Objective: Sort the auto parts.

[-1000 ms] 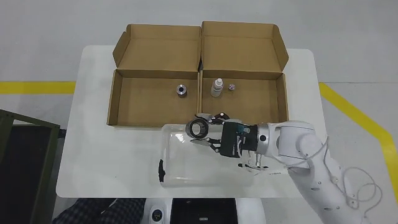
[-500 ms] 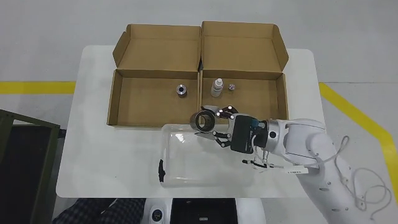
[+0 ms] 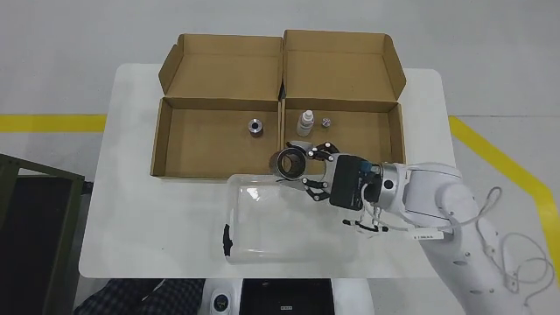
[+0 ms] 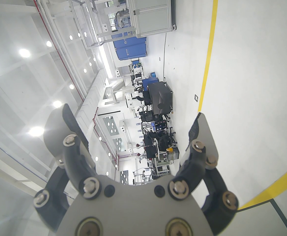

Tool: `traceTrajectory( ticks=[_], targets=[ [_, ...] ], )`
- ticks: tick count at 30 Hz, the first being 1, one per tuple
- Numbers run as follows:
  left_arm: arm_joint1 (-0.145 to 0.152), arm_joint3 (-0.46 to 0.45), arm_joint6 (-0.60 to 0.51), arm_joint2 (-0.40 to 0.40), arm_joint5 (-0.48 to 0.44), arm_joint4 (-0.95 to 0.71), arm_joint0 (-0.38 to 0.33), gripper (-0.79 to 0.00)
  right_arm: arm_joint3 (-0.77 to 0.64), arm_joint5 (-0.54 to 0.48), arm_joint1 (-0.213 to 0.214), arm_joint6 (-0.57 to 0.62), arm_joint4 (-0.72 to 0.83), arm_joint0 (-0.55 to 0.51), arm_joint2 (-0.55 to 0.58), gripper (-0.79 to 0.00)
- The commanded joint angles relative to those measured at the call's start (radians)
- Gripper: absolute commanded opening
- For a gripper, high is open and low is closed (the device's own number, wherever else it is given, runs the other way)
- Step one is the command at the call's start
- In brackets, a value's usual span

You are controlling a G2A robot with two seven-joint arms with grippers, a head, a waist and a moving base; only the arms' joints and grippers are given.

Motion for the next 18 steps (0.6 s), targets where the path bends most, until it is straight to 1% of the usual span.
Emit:
traceTrajectory(
  ticks=[1, 9, 18],
  targets=[
    [0.000, 0.000, 0.000, 0.000, 0.000, 0.000, 0.000, 0.000, 0.010, 0.008, -0.001, 0.003, -0.002, 0.009, -0.010, -0.785],
    [0.000, 0.000, 0.000, 0.000, 0.000, 0.000, 0.000, 0.000, 0.082, 0.072, -0.016, 0.033, -0.053, 0.083, -0.107, -0.785],
    [0.000, 0.000, 0.000, 0.000, 0.000, 0.000, 0.000, 0.000, 0.211, 0.165, -0.051, 0.071, -0.077, 0.207, -0.247, -0.785]
  ],
)
